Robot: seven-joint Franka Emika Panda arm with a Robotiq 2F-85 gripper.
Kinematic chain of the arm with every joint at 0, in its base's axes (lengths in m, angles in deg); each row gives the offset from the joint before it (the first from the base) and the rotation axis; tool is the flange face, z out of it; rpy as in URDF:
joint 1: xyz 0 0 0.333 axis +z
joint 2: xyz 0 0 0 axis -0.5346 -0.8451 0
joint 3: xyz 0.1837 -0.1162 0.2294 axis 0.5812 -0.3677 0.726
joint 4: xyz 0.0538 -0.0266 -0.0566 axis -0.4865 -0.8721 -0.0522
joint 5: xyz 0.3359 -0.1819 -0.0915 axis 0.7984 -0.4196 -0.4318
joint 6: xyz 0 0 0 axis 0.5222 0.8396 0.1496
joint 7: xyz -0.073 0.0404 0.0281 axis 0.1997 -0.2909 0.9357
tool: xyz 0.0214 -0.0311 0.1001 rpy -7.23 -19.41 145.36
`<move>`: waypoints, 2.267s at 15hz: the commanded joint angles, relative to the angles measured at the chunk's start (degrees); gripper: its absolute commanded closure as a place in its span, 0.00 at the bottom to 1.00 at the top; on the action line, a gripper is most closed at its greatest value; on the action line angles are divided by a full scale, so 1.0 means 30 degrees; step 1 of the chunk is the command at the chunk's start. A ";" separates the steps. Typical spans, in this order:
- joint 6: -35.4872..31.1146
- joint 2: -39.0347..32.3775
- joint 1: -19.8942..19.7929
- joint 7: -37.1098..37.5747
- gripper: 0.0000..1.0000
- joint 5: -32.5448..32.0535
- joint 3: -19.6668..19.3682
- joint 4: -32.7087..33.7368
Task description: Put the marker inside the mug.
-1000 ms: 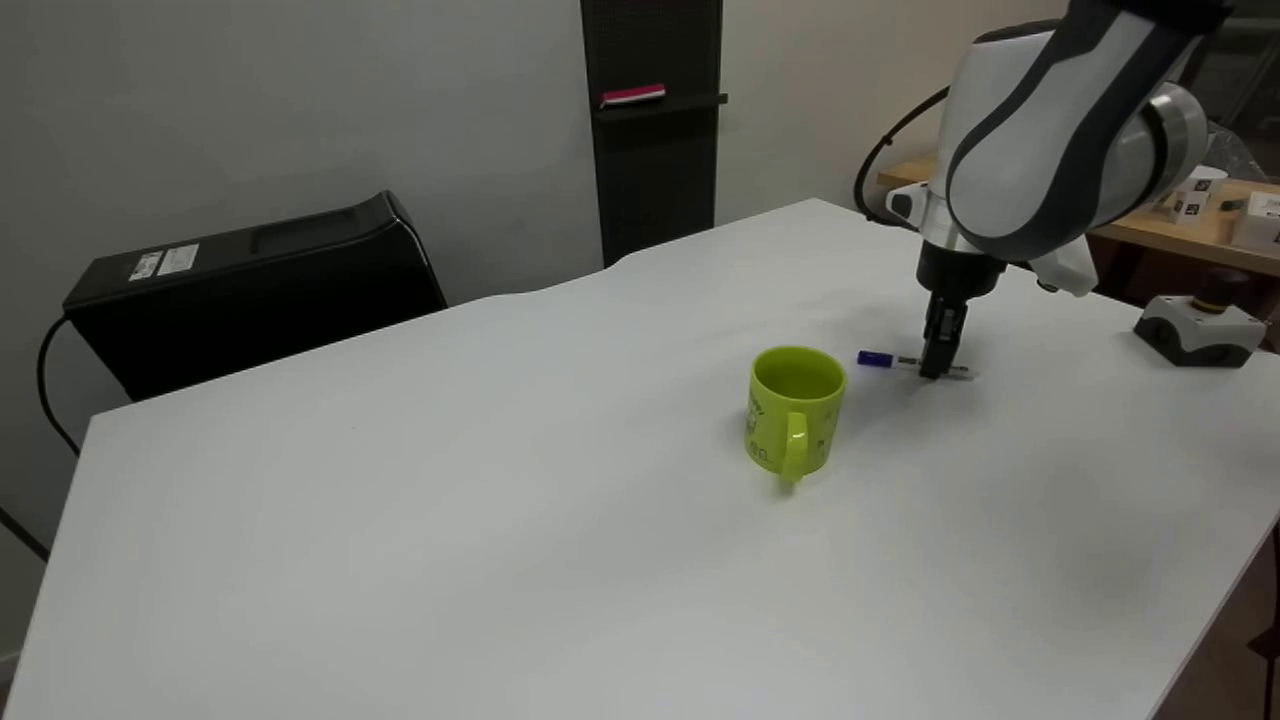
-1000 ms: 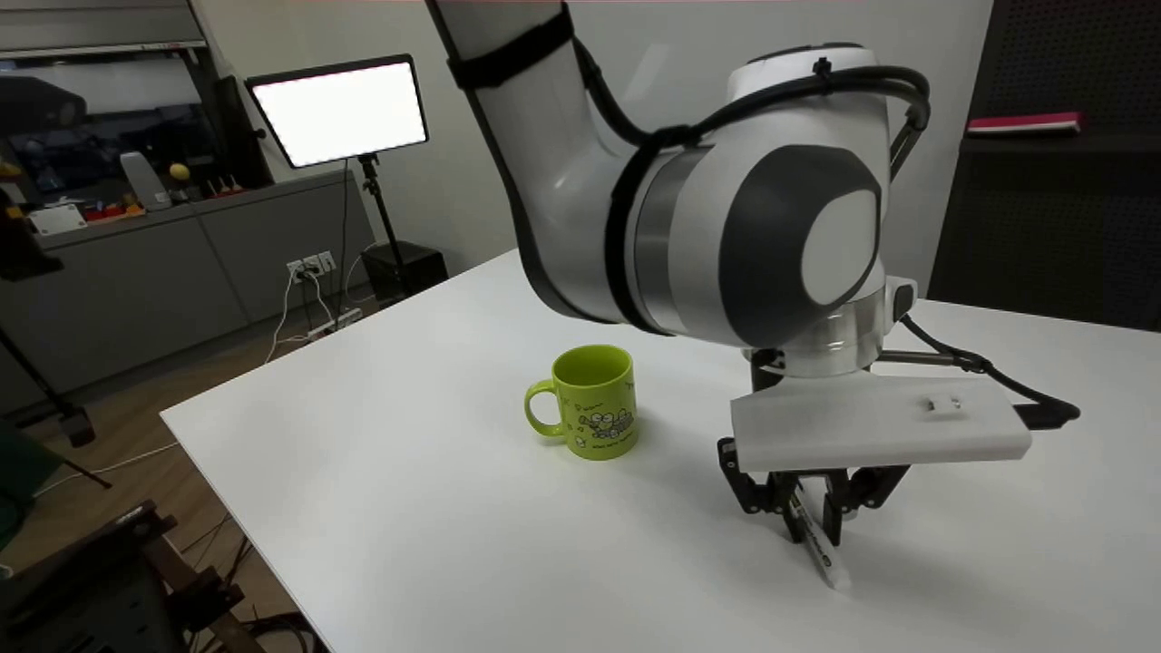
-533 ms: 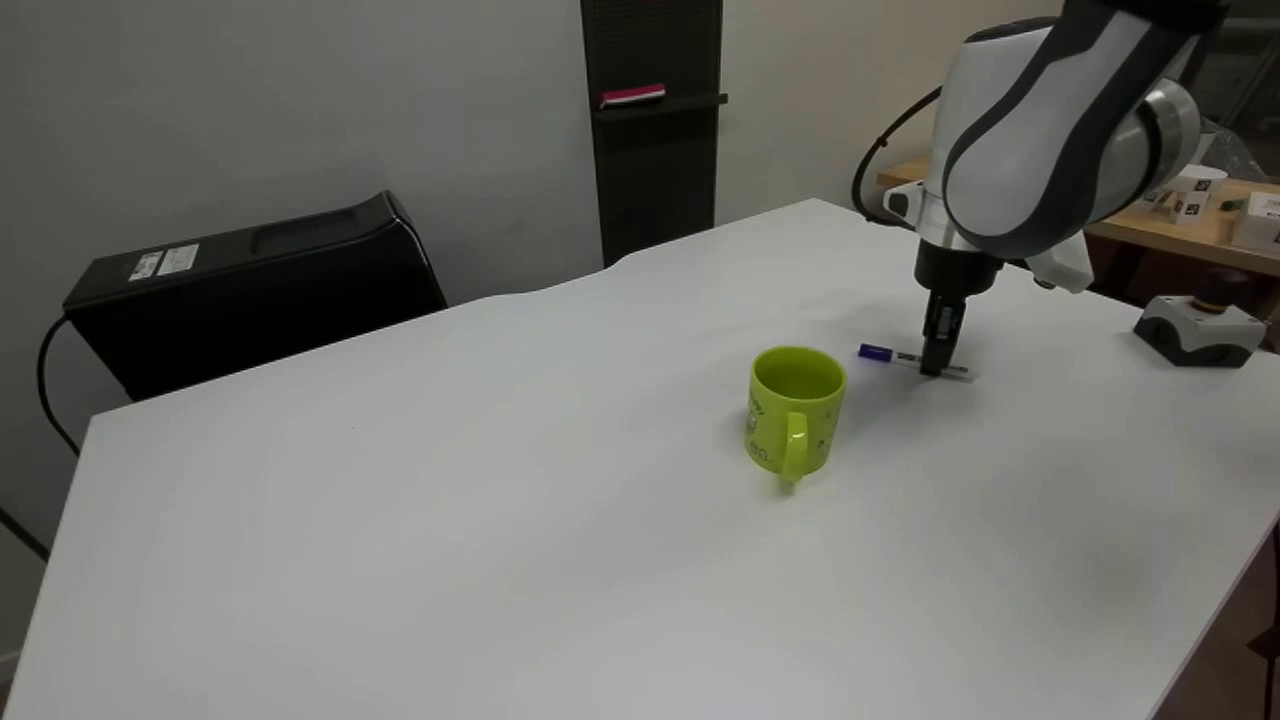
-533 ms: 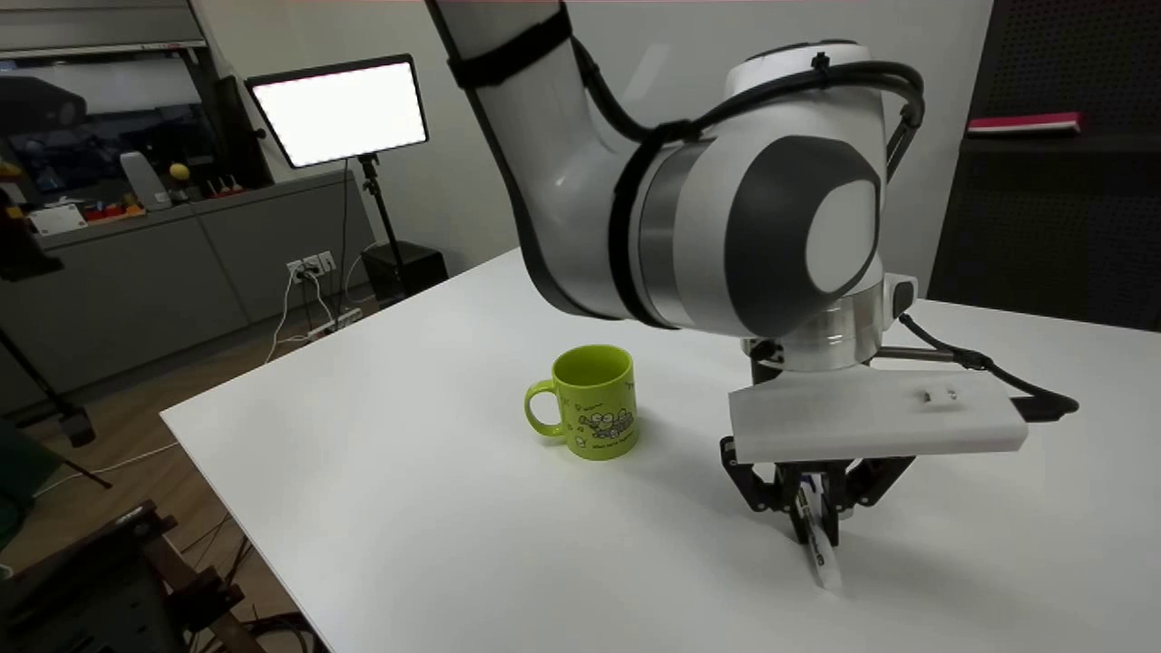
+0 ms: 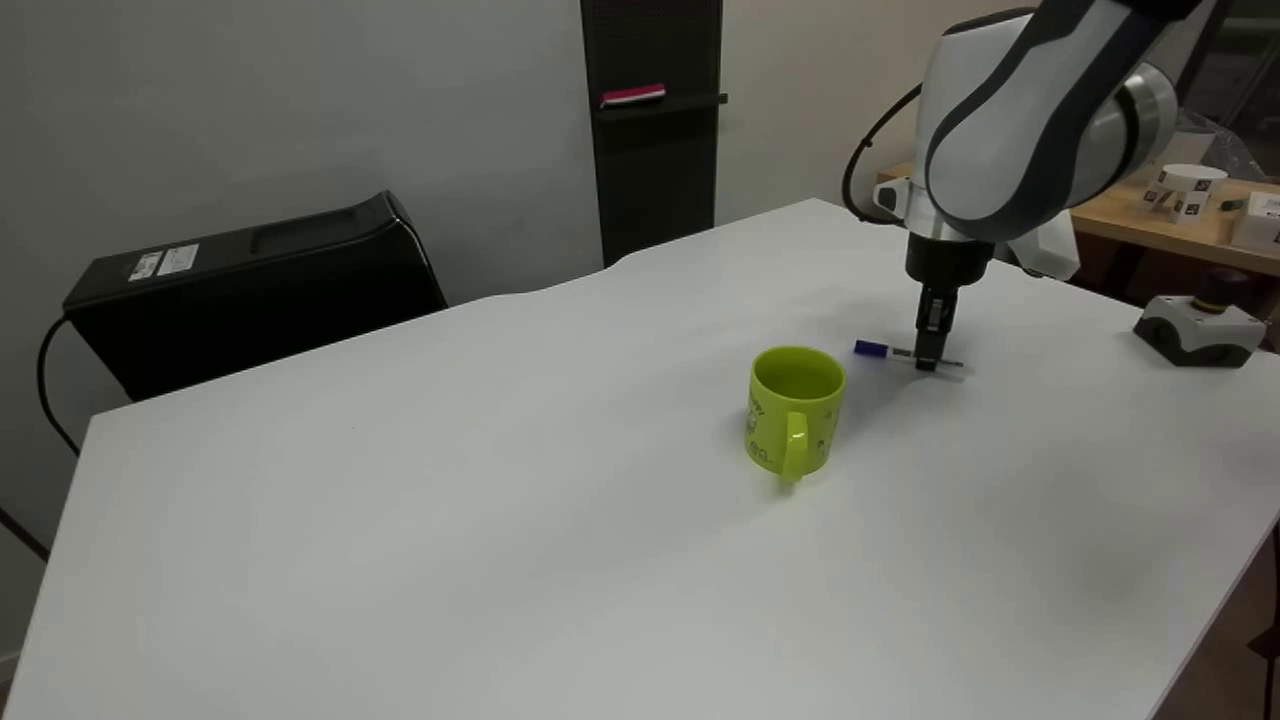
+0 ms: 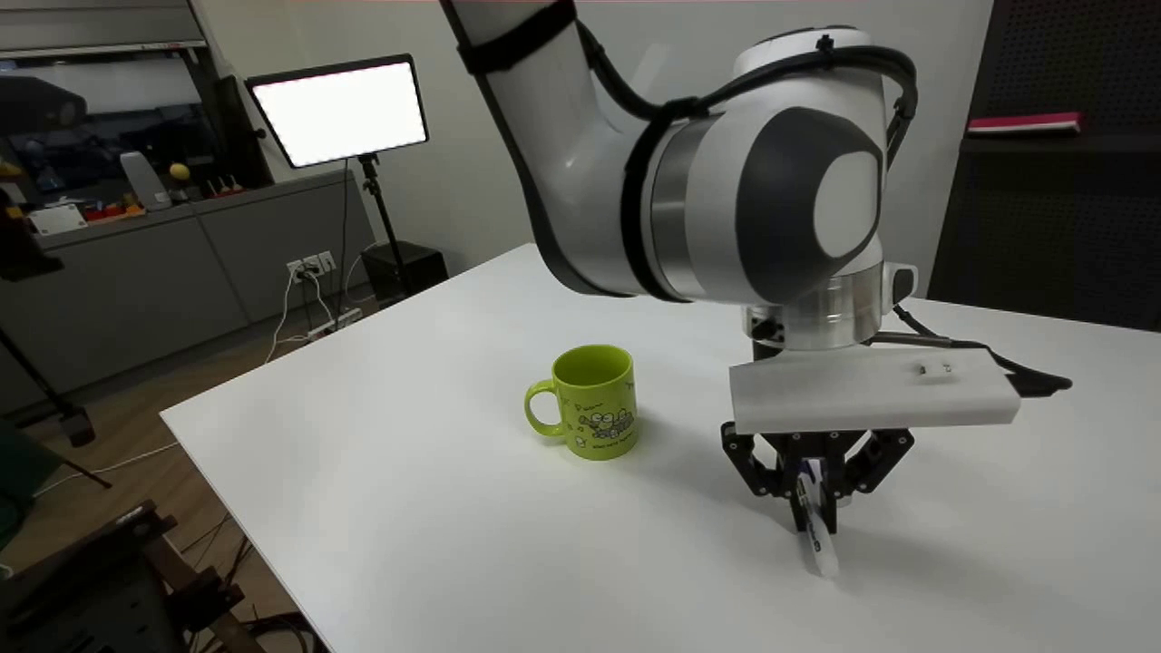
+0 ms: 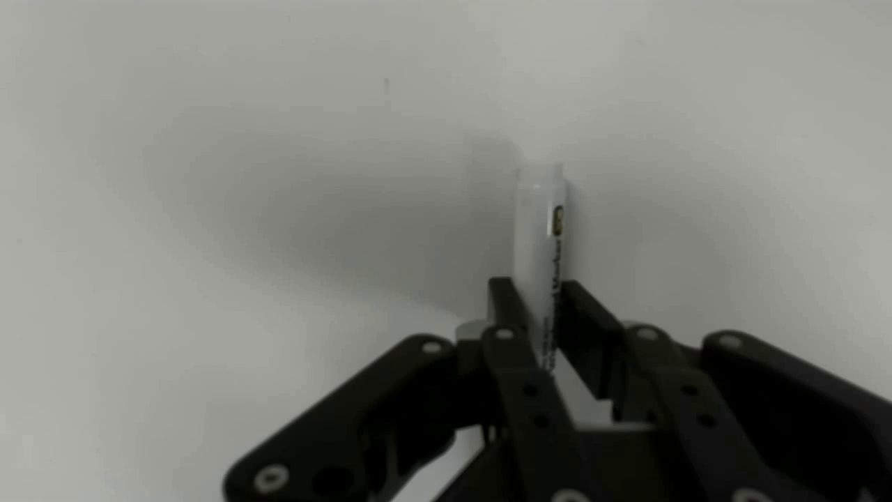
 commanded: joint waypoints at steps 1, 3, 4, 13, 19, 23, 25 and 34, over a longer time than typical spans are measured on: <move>0.0641 0.0331 0.0471 0.1199 0.95 -0.0514 -0.0162 0.0289; 0.0647 0.0502 0.0643 0.1340 0.95 -0.0590 -0.0219 0.0245; 0.0612 0.0613 0.0731 0.1422 0.95 -0.0643 -0.0265 0.0213; 0.0467 0.2218 0.1458 0.2297 0.95 -0.1592 -0.0602 -0.0230; 0.1104 0.3203 0.1868 0.2471 0.95 -0.1993 -0.0526 -0.0563; 0.2276 0.3827 0.2118 0.2418 0.95 -0.2117 -0.0298 -0.0661; 0.2997 0.4165 0.2237 0.2330 0.95 -0.2090 -0.0192 -0.0664; 0.6169 0.5507 0.2686 0.2259 0.95 -0.2337 0.0174 -0.0604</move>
